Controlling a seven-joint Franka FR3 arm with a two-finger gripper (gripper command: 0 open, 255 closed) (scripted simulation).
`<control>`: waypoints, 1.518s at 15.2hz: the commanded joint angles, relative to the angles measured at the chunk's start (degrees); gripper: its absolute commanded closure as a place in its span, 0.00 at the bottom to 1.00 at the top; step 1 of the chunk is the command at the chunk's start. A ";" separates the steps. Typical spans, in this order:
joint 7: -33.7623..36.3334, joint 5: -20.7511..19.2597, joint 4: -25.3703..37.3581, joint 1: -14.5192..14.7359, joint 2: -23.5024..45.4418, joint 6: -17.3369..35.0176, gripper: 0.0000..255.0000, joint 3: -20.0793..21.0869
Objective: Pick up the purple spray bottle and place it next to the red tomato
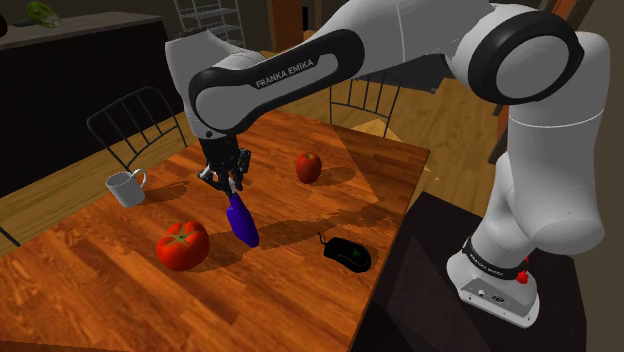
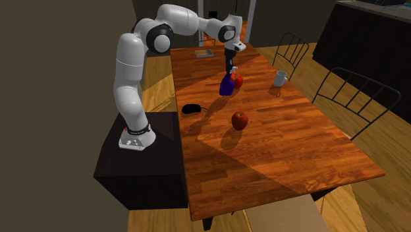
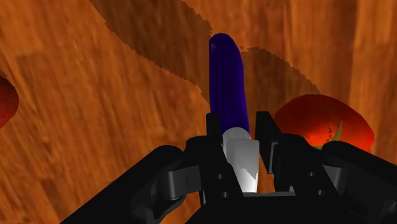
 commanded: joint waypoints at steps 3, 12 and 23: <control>0.02 0.00 -0.23 0.01 -0.08 0.19 1.00 0.01; -0.01 0.04 1.24 -0.01 -0.39 -1.59 0.00 0.02; -0.04 0.09 5.96 -0.02 -0.84 -6.76 0.00 0.03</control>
